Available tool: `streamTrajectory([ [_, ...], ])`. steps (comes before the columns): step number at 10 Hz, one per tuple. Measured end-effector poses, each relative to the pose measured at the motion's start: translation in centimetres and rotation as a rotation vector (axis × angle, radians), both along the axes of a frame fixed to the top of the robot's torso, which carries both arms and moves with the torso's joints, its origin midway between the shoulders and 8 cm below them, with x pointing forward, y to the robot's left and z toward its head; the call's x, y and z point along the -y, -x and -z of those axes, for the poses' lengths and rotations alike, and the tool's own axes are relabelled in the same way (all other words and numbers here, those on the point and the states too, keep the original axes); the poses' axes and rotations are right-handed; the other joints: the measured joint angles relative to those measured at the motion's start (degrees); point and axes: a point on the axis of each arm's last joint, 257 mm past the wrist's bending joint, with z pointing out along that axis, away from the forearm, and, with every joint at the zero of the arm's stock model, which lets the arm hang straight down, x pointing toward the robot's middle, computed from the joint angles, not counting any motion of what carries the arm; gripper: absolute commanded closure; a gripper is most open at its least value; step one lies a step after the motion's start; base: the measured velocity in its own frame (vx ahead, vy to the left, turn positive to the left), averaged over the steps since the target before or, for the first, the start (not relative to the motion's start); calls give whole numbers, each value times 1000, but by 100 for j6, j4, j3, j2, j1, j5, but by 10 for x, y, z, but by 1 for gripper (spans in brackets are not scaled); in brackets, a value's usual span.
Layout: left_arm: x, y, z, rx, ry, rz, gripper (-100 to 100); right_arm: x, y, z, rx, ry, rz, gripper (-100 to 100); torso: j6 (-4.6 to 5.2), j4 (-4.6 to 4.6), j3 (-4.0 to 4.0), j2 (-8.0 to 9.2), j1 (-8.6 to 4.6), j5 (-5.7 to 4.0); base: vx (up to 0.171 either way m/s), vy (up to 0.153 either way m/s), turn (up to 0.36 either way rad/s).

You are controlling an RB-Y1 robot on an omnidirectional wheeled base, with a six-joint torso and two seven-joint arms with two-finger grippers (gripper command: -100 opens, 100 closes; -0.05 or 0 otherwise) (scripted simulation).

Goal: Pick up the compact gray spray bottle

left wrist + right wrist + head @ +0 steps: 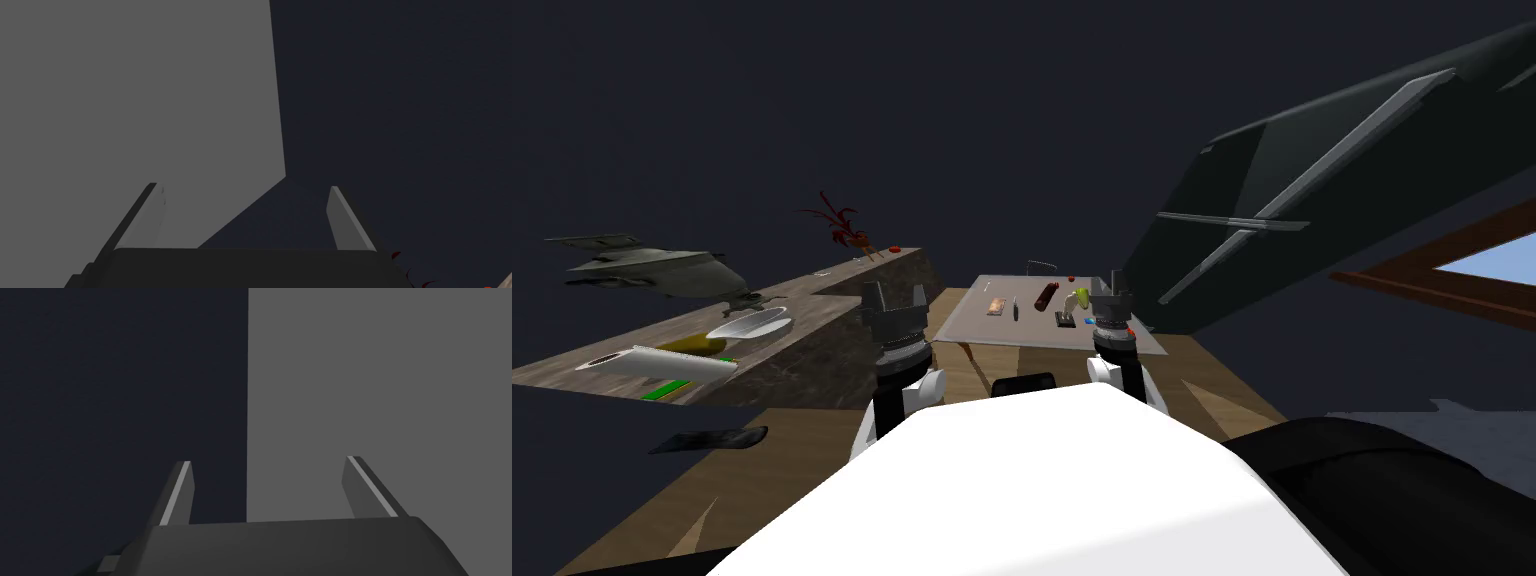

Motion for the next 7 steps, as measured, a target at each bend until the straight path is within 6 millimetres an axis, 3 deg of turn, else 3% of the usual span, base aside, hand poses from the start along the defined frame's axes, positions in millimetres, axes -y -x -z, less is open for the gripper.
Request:
streamTrajectory([
  [4,0,0,0,0,0,0,0,16,-20,42,-110,83,60,-100,-3,-1,-1,-1,21,5,-2,60,221],
  [7,0,0,0,0,0,0,0,44,-36,83,-220,161,152,-100,-2,0,0,-1,29,6,1,71,209],
])
